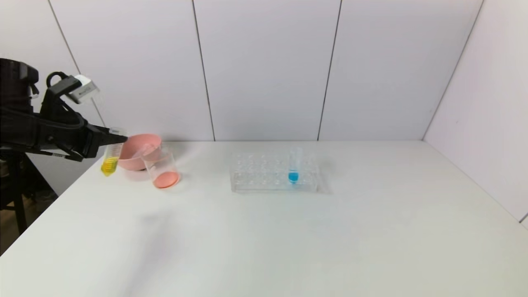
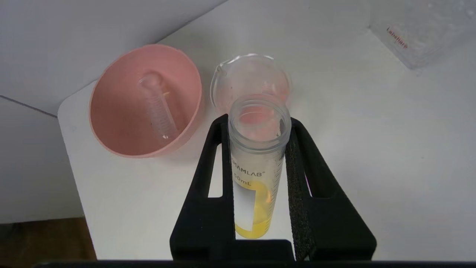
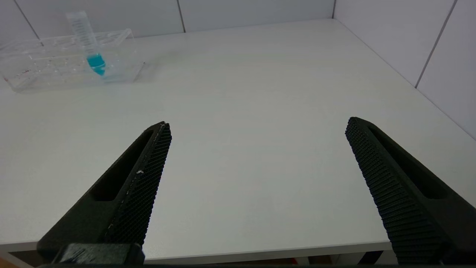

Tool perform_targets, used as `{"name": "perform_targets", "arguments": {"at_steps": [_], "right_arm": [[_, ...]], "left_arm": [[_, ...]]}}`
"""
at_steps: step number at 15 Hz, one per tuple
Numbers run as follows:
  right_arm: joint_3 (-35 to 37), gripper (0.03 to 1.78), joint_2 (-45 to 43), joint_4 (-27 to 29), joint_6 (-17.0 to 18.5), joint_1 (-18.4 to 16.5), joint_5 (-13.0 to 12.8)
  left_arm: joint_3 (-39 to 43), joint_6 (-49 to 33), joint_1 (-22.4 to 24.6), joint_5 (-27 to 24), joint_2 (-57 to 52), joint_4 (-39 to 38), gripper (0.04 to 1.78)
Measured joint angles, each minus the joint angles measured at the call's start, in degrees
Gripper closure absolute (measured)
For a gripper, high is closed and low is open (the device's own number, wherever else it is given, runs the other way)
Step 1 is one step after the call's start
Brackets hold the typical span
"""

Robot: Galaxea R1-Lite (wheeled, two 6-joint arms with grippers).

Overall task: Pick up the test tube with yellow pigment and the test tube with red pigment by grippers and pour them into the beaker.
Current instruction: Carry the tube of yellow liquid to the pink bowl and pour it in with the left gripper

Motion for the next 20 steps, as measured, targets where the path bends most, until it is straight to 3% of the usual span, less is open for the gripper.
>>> {"name": "perform_targets", "arguments": {"at_steps": [4, 13, 20], "right_arm": [[0.0, 0.10, 0.0, 0.0, 0.0, 0.0, 0.0], [0.0, 0.10, 0.0, 0.0, 0.0, 0.0, 0.0], [0.0, 0.10, 0.0, 0.0, 0.0, 0.0, 0.0]], "left_arm": [[-10.5, 7.9, -2.5, 10.3, 6.1, 11.3, 1.40], [-31.5, 15.5, -9.3, 25.7, 14.3, 30.4, 1.40], [-37.3, 23.2, -12.4, 35.2, 18.2, 33.1, 1.40]]}}
